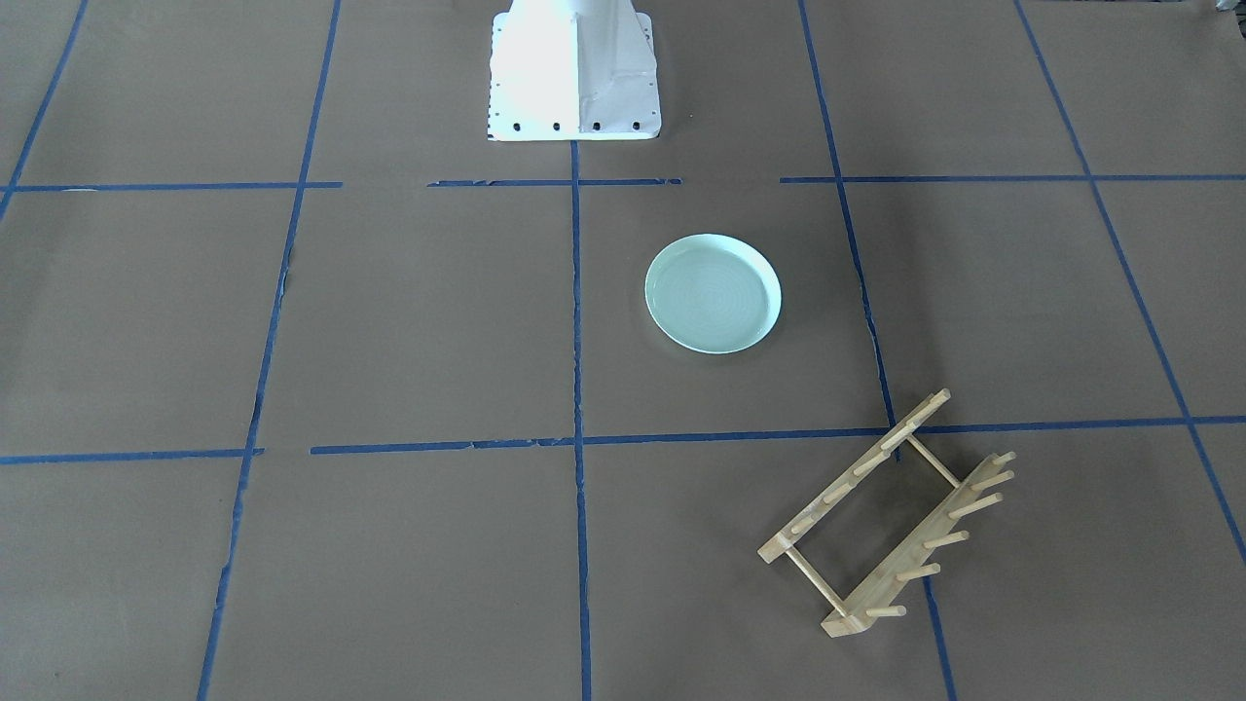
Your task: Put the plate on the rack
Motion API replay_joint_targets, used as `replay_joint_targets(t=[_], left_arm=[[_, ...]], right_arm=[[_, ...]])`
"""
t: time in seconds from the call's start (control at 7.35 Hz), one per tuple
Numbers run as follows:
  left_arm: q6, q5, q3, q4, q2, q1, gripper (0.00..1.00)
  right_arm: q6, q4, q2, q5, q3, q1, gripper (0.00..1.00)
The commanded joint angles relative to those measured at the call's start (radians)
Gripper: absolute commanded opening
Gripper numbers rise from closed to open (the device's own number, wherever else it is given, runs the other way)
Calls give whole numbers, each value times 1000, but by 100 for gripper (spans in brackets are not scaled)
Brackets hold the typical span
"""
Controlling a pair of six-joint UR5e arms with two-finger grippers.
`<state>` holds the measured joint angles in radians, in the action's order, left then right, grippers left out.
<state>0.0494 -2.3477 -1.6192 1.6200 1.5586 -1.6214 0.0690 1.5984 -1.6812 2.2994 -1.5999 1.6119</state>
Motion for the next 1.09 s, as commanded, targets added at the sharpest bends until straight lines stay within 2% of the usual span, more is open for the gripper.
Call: replay_joint_targets(t=[0.0,0.27,0.41,0.68,0.95], left_arm=[[-2,7,-5,4,1,3,100],[-8,5,-63,-2,27,17,100],[-119,7,-111,-3,56,70,100],[-316,7,-270,-32,69,164,100],[-358,8,-411,-40,74,262,100]], right_arm=[[0,0,0,0,0,0,100],[0,0,0,0,0,-1,100],[0,0,0,0,0,-1,100],[0,0,0,0,0,-1,100],[0,0,0,0,0,-1,100]])
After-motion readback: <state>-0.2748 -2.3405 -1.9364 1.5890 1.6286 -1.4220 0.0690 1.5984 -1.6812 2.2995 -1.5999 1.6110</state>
